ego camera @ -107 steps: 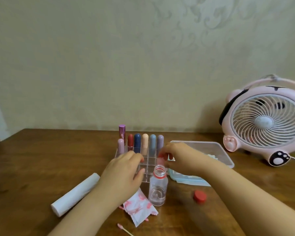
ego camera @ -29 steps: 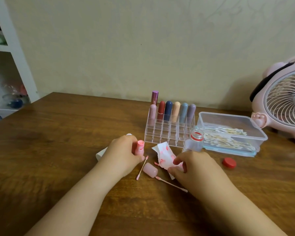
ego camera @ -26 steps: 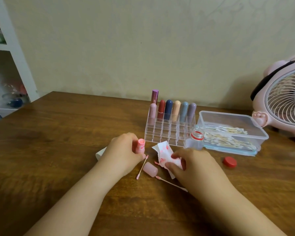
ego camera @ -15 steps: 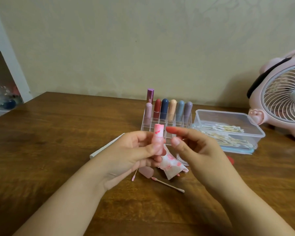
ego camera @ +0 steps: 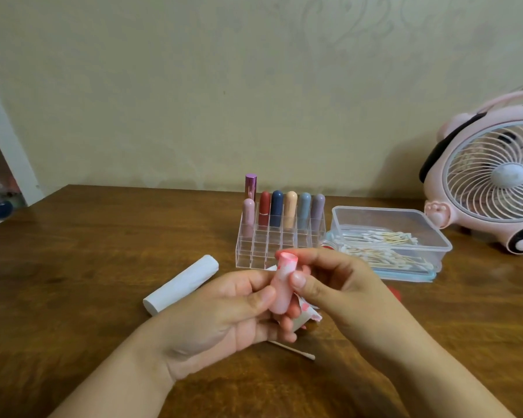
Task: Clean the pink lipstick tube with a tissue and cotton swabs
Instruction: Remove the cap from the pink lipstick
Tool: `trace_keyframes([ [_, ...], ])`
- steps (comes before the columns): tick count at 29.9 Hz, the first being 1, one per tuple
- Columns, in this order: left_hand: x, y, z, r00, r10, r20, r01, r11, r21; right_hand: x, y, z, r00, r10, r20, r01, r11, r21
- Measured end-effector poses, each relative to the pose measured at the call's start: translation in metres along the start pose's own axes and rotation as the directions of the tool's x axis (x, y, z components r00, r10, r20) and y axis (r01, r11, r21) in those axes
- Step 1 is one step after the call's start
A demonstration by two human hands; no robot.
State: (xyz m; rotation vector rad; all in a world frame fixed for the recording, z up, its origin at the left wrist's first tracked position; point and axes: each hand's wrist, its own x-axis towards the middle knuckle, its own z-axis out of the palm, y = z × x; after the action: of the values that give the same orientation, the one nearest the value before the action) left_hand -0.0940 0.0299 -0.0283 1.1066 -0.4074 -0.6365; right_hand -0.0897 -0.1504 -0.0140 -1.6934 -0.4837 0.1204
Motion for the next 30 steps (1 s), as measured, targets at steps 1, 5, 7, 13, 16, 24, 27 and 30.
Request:
trace_keyframes([
  [1,0.000,0.000,0.000,1.000,0.004,-0.002,-0.004,1.000,-0.008,0.000,0.000,0.001,1.000,-0.011,0.009,0.011,1.000,0.014],
  [5,0.000,0.000,0.003,0.997,0.031,-0.066,-0.030,0.999,0.021,-0.001,0.001,0.004,0.997,-0.074,-0.006,0.075,0.997,0.030],
  [7,0.000,0.002,0.005,0.988,0.054,-0.142,-0.042,0.995,0.089,-0.001,0.001,0.005,0.995,-0.090,-0.050,0.090,0.996,0.002],
  [13,0.008,-0.007,0.010,0.848,0.324,-0.420,-0.062,0.847,0.528,-0.001,0.002,0.013,0.982,-0.111,-0.152,0.100,0.992,-0.076],
  [16,0.007,-0.007,0.011,0.921,0.187,-0.342,-0.076,0.947,0.313,0.000,0.002,0.010,0.980,-0.110,-0.168,0.104,0.994,-0.040],
  [24,0.007,-0.003,0.016,0.911,0.187,-0.367,-0.118,0.972,0.203,0.001,0.004,0.005,0.983,-0.076,-0.167,0.088,0.994,0.069],
  [27,0.008,-0.006,0.012,0.865,0.268,-0.424,-0.130,0.936,0.328,0.001,0.003,0.009,0.981,-0.064,-0.181,0.078,0.994,0.070],
  [30,0.009,-0.007,0.014,0.924,0.189,-0.332,-0.136,0.975,0.175,0.001,0.003,0.008,0.982,-0.053,-0.179,0.070,0.994,0.088],
])
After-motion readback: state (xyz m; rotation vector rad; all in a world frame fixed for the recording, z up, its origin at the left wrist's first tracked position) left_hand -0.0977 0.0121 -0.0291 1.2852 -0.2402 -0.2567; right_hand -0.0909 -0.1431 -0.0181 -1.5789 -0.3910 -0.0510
